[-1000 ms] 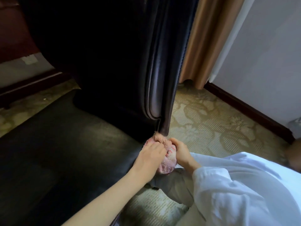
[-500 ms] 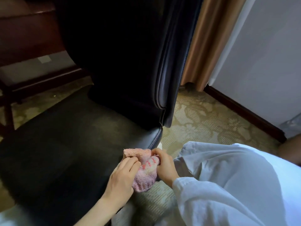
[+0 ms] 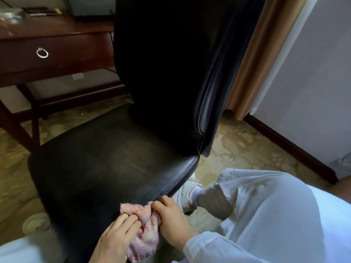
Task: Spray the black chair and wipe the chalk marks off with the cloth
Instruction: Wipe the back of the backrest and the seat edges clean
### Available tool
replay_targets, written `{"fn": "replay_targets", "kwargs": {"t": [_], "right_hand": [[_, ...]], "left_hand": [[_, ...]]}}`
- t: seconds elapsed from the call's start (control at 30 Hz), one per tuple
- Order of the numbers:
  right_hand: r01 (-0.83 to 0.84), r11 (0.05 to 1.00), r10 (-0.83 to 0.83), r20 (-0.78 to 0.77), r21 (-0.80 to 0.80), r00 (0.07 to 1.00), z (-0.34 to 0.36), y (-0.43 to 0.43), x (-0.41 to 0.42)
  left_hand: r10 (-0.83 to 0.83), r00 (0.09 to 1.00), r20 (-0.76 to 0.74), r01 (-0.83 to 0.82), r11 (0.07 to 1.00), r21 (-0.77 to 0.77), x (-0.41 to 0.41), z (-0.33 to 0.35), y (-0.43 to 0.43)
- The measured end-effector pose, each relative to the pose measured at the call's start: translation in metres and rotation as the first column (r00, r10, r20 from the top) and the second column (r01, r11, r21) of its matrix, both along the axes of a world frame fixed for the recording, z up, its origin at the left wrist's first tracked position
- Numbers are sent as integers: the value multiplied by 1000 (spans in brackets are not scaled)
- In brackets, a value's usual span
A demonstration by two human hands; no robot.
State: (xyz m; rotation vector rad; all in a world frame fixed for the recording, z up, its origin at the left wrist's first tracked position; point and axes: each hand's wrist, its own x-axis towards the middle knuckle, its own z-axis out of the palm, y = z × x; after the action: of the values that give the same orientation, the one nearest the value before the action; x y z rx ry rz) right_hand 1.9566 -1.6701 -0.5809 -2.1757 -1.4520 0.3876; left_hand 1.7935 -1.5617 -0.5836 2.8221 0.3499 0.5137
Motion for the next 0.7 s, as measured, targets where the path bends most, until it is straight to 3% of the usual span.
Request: {"fn": "replay_targets", "kwargs": {"t": [0.33,0.4,0.6,0.7], "right_hand": [[-294,955,294,159,-21,943,-2,23,-69],[-337,942,329,218,-1,919,-4,25,-67],[-256,967,239,358,0,902,3,10,-3],[-174,982,188,381,-72,905,10,-4,41]], "left_hand": [[76,989,-127,-56,987,151,-78,12,26],[103,986,-132,-91,991,100,-85,1,28],[43,998,-55,-34,987,157,-14,8,7],[-1,999,-51,6,995,99,37,0,-3]]}}
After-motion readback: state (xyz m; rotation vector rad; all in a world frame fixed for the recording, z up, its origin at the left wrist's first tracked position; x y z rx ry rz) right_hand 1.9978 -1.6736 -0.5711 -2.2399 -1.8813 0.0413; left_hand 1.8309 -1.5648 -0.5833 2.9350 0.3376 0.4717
